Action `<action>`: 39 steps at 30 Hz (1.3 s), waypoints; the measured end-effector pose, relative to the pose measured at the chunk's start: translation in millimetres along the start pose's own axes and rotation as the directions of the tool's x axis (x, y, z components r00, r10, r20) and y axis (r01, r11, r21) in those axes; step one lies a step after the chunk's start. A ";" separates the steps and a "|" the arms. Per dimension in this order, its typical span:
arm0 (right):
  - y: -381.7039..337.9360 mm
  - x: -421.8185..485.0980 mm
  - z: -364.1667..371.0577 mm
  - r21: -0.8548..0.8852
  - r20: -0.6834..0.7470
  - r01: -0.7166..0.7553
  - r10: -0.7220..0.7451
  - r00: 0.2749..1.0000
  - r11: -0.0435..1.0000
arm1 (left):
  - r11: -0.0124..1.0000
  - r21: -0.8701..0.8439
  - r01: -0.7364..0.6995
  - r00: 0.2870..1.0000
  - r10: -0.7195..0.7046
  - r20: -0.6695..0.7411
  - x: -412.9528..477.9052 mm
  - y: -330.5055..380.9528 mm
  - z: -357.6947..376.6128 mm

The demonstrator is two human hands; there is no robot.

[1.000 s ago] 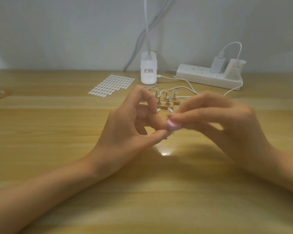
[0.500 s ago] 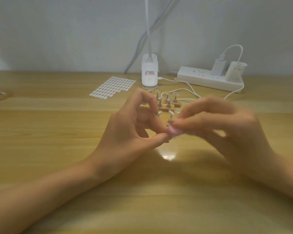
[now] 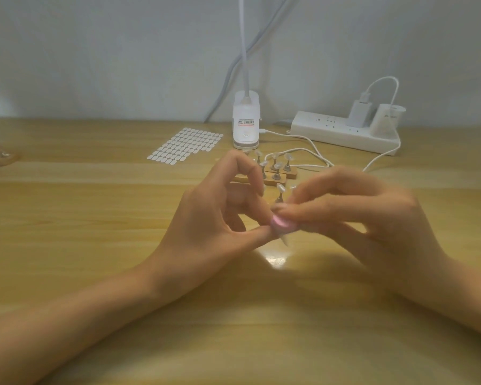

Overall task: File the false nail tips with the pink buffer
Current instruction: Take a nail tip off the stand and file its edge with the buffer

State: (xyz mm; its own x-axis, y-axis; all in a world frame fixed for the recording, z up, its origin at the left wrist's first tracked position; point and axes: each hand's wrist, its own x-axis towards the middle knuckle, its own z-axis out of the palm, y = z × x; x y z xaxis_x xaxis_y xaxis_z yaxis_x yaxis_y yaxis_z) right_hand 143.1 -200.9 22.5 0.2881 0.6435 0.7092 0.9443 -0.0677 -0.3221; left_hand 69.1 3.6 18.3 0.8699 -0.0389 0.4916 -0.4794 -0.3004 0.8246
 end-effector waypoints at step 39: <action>10.2 6.8 -32.2 -0.179 0.418 -0.313 0.360 0.834 0.933 | 0.997 0.059 0.042 0.990 -0.050 0.133 -2.8 1.7 -5.2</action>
State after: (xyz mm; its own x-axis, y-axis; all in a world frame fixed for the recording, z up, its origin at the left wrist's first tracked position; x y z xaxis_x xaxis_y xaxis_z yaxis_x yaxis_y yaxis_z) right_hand 159.8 -221.7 44.1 0.5136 0.8311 0.2132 0.8192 -0.4011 -0.4099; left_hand 65.2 8.2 19.8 0.9004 -0.1506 0.4081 -0.4345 -0.3577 0.8266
